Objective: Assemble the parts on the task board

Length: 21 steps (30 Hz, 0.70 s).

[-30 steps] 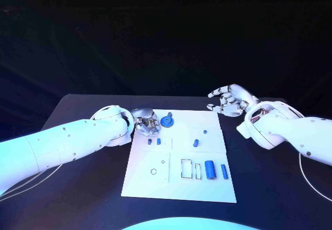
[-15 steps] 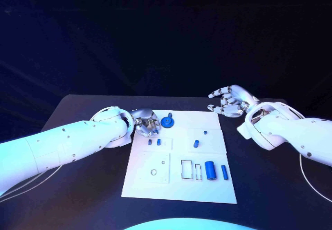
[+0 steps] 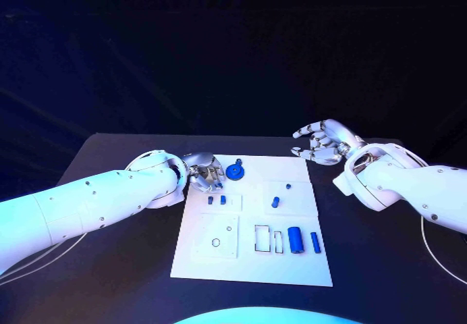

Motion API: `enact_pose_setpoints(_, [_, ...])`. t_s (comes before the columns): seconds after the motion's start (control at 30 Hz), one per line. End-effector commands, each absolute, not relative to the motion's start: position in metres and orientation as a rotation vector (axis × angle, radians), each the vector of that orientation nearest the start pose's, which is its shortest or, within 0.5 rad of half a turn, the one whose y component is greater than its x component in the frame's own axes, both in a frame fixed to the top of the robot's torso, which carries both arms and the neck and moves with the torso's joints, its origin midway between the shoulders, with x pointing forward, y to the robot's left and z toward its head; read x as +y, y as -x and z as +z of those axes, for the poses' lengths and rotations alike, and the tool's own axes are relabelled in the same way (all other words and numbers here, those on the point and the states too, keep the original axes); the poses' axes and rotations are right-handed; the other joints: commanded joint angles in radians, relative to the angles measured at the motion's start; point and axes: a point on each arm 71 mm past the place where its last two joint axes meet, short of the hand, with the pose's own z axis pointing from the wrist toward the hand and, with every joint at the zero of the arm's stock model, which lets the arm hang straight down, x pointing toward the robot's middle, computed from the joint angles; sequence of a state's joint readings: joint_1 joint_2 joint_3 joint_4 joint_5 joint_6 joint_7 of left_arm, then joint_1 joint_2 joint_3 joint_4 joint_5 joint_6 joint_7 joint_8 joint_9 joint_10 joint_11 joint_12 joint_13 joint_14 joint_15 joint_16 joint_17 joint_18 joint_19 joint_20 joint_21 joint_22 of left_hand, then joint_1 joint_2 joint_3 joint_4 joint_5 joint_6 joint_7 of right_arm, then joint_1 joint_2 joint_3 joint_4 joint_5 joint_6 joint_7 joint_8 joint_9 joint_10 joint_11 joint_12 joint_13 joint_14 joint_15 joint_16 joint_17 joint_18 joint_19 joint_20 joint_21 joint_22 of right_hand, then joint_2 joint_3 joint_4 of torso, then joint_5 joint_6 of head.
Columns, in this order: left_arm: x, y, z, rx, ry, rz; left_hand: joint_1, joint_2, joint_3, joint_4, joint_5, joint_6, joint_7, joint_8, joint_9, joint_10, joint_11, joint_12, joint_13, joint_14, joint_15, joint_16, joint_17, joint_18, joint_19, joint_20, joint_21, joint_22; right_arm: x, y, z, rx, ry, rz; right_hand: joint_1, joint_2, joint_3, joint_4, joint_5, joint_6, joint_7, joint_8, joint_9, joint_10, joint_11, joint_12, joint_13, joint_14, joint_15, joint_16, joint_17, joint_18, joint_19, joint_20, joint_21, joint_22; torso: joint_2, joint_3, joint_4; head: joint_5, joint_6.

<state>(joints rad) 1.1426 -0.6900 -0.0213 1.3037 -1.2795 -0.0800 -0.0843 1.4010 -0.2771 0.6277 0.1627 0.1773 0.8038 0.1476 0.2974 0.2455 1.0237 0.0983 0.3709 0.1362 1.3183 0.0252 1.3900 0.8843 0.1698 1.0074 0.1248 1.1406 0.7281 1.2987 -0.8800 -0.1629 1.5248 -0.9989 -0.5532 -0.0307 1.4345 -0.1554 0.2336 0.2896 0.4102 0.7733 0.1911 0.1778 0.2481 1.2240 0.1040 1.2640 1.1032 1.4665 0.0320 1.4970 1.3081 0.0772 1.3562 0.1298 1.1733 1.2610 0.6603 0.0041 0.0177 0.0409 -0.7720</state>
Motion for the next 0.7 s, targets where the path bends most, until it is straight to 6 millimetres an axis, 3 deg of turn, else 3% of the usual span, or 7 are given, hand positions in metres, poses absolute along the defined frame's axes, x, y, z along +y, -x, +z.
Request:
enact_pose_setpoints(0.03, [0.184, -0.508, -0.237, 1.981, -0.03, -0.712, -0.009, -0.006, -0.015, 0.002, -0.004, -0.006, -0.005, -0.007, -0.002, -0.012, 0.003, -0.005, 0.002, -0.008, 0.005, -0.002, -0.004, 0.005, -0.011, 0.003, -0.01, -0.005, -0.232, -0.491, -0.172, 1.57, -0.285, 0.778, -0.014, -0.002, 0.006, -0.002, 0.002, 0.007, 0.001, 0.006, -0.001, -0.009, -0.002, -0.001, -0.005, 0.056, -0.009, -0.005, 0.054, 0.019, -0.003, -0.005, -0.009, -0.003, 0.0, -0.0003, 0.0, -0.001, 0.0])
enact_pose_setpoints(0.2, [0.189, -0.507, -0.237, 1.986, -0.021, -0.704, -0.022, -0.009, -0.067, 0.011, -0.003, -0.011, -0.011, -0.02, -0.006, -0.036, 0.01, -0.01, 0.009, -0.02, 0.012, -0.003, -0.02, 0.008, -0.024, 0.01, -0.025, -0.024, -0.233, -0.492, -0.174, 1.588, -0.287, 0.771, -0.026, -0.016, 0.038, -0.003, -0.01, 0.01, -0.002, 0.009, -0.006, -0.159, -0.005, -0.161, -0.22, 0.036, -0.012, -0.04, -0.012, 0.033, -0.038, -0.007, -0.078, -0.05, 0.0, -0.0006, 0.0004, -0.003, -0.001])
enact_pose_setpoints(0.37, [0.198, -0.506, -0.235, 1.987, 0.05, -0.732, -0.011, 0.002, -0.133, 0.026, -0.002, -0.016, -0.008, -0.037, -0.011, -0.089, 0.022, -0.018, 0.012, -0.031, 0.023, -0.001, -0.036, 0.009, -0.029, 0.019, -0.036, -0.037, -0.233, -0.492, -0.175, 1.606, -0.281, 0.77, -0.015, -0.035, 0.074, -0.008, -0.038, 0.014, -0.007, 0.014, -0.008, -0.253, -0.011, -0.318, -0.397, 0.026, -0.018, -0.067, -0.053, 0.043, -0.062, -0.012, -0.135, -0.088, 0.0, -0.0007, 0.0005, -0.004, -0.001])
enact_pose_setpoints(0.53, [0.212, -0.506, -0.229, 1.974, 0.204, -0.803, 0.034, 0.029, -0.216, 0.046, 0.003, -0.01, -0.001, -0.052, -0.016, -0.152, 0.039, -0.033, -0.001, -0.04, 0.037, 0.004, -0.052, 0.01, -0.032, 0.033, -0.041, -0.046, -0.232, -0.491, -0.177, 1.642, -0.232, 0.766, 0.012, -0.069, 0.134, -0.013, -0.083, 0.049, -0.013, 0.035, -0.004, -0.26, -0.016, -0.501, -0.541, 0.018, -0.022, -0.099, -0.094, 0.05, -0.077, -0.019, -0.187, -0.119, -0.001, -0.0006, 0.0003, -0.006, 0.0])
enact_pose_setpoints(0.6, [0.217, -0.506, -0.227, 1.965, 0.245, -0.823, 0.045, 0.034, -0.231, 0.051, 0.004, -0.006, 0.001, -0.054, -0.017, -0.16, 0.041, -0.034, -0.003, -0.055, 0.04, -0.004, -0.082, 0.014, -0.048, 0.036, -0.054, -0.067, -0.231, -0.491, -0.178, 1.655, -0.208, 0.762, 0.028, -0.084, 0.161, -0.022, -0.108, 0.073, -0.012, 0.049, 0.0, -0.27, -0.012, -0.604, -0.618, 0.019, -0.021, -0.102, -0.096, 0.05, -0.076, -0.017, -0.191, -0.119, -0.001, 0.0, 0.0009, -0.007, 0.0])
enact_pose_setpoints(0.63, [0.22, -0.506, -0.225, 1.957, 0.273, -0.836, 0.05, 0.036, -0.236, 0.053, 0.005, -0.004, 0.001, -0.054, -0.017, -0.163, 0.042, -0.034, -0.004, -0.058, 0.041, -0.005, -0.088, 0.015, -0.051, 0.036, -0.056, -0.071, -0.231, -0.491, -0.179, 1.664, -0.188, 0.758, 0.028, -0.097, 0.182, -0.028, -0.118, 0.081, -0.008, 0.052, 0.0, -0.229, -0.011, -0.687, -0.692, 0.019, -0.017, -0.105, -0.098, 0.05, -0.075, -0.016, -0.196, -0.119, -0.001, 0.0001, 0.0011, -0.009, 0.0])
enact_pose_setpoints(0.7, [0.227, -0.506, -0.222, 1.94, 0.317, -0.858, 0.057, 0.04, -0.242, 0.055, 0.006, -0.002, 0.003, -0.055, -0.018, -0.167, 0.043, -0.034, -0.006, -0.062, 0.042, -0.007, -0.094, 0.015, -0.053, 0.037, -0.058, -0.073, -0.23, -0.49, -0.18, 1.677, -0.149, 0.748, 0.04, -0.106, 0.2, -0.045, -0.119, 0.1, -0.011, 0.062, 0.003, -0.227, -0.008, -0.752, -0.742, 0.022, -0.018, -0.102, -0.09, 0.048, -0.069, -0.015, -0.186, -0.109, -0.001, 0.0001, 0.0012, -0.013, 0.0])
